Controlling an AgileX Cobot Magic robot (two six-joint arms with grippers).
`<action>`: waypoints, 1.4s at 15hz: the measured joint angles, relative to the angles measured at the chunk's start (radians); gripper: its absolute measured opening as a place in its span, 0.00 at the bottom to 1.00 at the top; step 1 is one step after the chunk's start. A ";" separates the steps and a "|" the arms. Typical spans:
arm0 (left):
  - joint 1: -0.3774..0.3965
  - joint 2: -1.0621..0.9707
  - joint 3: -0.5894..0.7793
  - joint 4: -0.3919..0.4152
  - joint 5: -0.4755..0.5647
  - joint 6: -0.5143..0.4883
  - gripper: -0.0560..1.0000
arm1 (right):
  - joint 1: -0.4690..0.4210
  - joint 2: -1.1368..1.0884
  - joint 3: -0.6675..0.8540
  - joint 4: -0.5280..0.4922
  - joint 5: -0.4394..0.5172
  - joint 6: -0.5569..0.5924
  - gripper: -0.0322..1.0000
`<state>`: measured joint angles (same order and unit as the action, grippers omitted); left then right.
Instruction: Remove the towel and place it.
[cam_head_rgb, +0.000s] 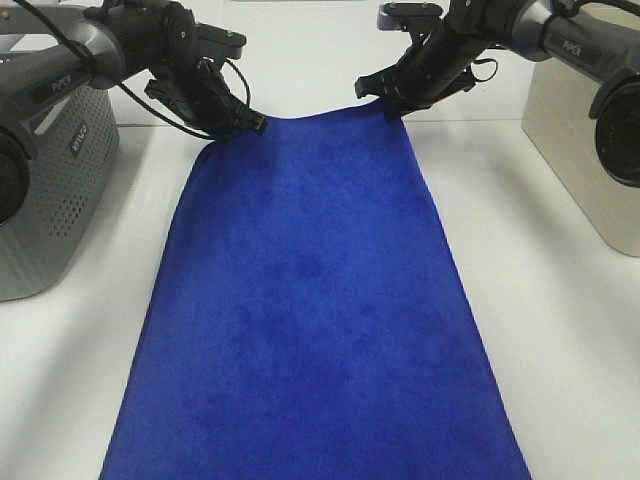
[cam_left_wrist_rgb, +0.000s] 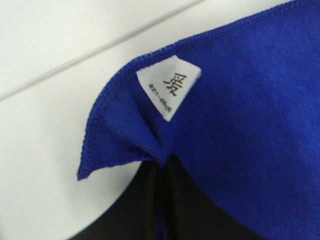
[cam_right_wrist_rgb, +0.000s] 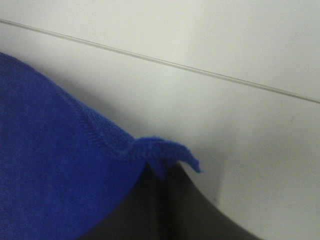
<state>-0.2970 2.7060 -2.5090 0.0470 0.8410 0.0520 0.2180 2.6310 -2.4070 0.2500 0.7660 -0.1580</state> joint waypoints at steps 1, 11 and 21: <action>0.000 0.000 -0.001 0.015 -0.035 0.000 0.07 | 0.000 0.000 0.000 0.000 -0.029 0.000 0.05; 0.000 0.000 -0.001 0.110 -0.207 0.000 0.07 | 0.000 0.000 0.000 0.000 -0.181 -0.057 0.05; 0.000 0.061 -0.001 0.135 -0.291 0.000 0.08 | -0.022 0.058 0.000 0.014 -0.248 -0.078 0.05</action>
<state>-0.2970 2.7670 -2.5100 0.1820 0.5500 0.0520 0.1960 2.6890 -2.4070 0.2640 0.5180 -0.2360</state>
